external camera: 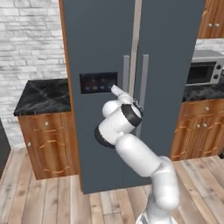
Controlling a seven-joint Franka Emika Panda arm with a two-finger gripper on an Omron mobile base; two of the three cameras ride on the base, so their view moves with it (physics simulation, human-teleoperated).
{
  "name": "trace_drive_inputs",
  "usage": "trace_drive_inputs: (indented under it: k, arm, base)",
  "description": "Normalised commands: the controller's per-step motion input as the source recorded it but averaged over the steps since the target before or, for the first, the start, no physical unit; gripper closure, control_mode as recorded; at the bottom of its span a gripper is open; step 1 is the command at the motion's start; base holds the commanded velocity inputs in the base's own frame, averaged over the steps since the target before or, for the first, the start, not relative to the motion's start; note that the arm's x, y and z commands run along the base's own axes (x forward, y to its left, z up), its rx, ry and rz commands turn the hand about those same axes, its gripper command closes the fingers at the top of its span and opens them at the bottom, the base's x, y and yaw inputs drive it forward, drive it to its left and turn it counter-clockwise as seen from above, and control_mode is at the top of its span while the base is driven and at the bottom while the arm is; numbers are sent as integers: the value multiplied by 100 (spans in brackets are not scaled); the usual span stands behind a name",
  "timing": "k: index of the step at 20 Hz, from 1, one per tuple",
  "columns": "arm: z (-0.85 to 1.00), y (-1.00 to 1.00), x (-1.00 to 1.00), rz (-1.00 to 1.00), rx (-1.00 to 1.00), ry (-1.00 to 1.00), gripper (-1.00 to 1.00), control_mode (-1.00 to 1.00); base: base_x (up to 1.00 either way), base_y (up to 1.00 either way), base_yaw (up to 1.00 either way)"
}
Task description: There's a steak in the fridge that needs to be moved to the freezer for freezing. Pick up the steak from the fridge, place it on any shelf in the freezer, and close the fridge and freezer doors when done.
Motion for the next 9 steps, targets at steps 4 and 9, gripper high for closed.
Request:
trace_drive_inputs:
  k: [4, 9]
  arm:
    - [0, -62, 75, 9, 7, 0, -100, -100]
    - [3, -50, 61, 5, 7, 1, -100, -100]
  base:
    - [0, 0, 0]
    - [0, 0, 0]
